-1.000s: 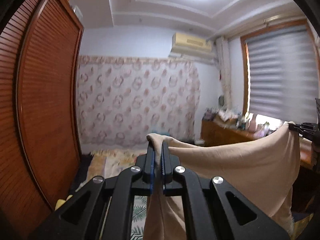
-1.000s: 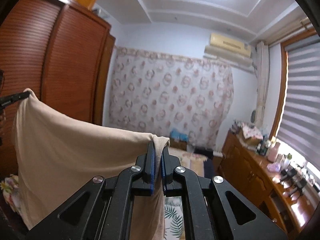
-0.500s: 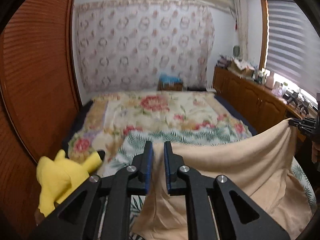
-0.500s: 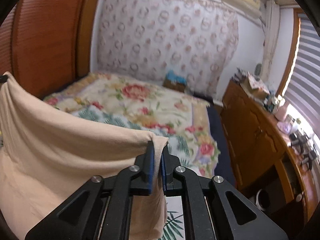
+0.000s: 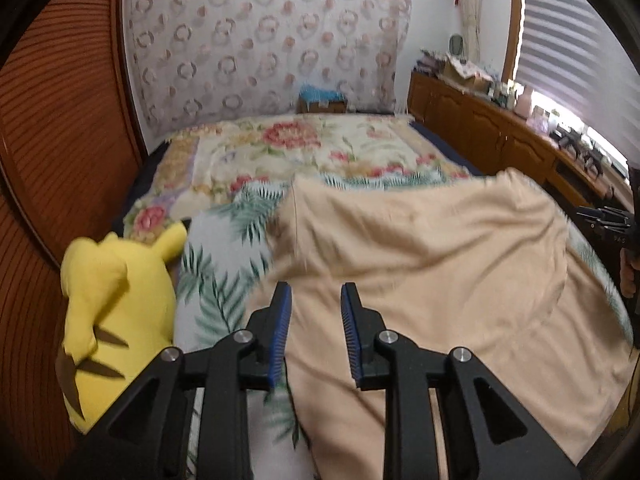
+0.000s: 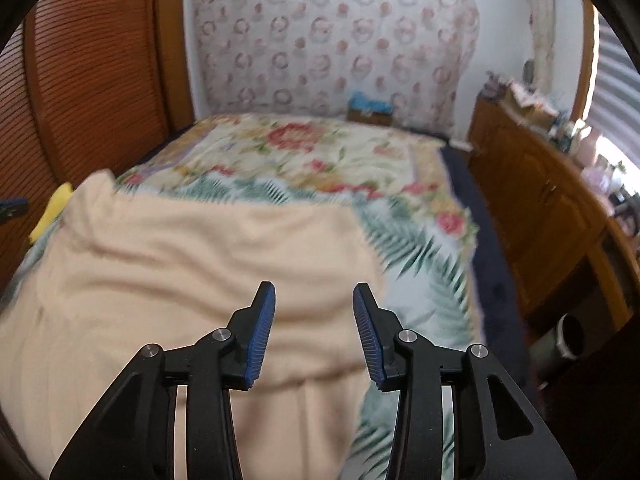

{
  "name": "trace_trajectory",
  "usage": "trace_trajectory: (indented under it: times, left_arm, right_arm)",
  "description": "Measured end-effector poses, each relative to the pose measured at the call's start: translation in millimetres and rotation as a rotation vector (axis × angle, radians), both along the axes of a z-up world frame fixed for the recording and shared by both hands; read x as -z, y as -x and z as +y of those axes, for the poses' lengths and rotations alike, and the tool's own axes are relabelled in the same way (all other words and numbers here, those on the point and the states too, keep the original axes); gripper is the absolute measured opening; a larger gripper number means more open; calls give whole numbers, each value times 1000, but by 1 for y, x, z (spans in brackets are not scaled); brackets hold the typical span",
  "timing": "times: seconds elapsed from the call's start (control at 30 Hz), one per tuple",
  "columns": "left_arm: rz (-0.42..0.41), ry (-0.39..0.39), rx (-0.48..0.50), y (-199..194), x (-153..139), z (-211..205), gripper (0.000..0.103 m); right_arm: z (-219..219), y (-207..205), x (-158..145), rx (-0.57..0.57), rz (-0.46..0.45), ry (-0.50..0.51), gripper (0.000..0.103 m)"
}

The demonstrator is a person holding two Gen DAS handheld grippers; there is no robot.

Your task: Fold small clothes

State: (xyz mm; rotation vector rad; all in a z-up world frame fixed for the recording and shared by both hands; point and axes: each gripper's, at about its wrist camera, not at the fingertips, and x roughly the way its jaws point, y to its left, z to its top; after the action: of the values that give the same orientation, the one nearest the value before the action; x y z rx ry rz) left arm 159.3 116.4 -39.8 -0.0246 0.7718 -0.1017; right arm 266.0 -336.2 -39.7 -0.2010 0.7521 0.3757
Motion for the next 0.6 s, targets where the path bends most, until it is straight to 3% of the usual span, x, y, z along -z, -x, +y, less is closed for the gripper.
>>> trace_trajectory:
  times: [0.17, 0.27, 0.37, 0.6]
  left_arm:
    - [51, 8, -1, 7, 25, -1, 23]
    - [89, 14, -8, 7, 40, -3, 23]
    - [114, 6, -18, 5, 53, -1, 23]
    - [87, -10, -22, 5, 60, -4, 25]
  right_arm:
    - [5, 20, 34, -44, 111, -14, 41]
    - [6, 23, 47, -49, 144, -9, 54]
    - [4, 23, 56, -30, 179, -19, 56]
    - [3, 21, 63, -6, 156, -12, 56]
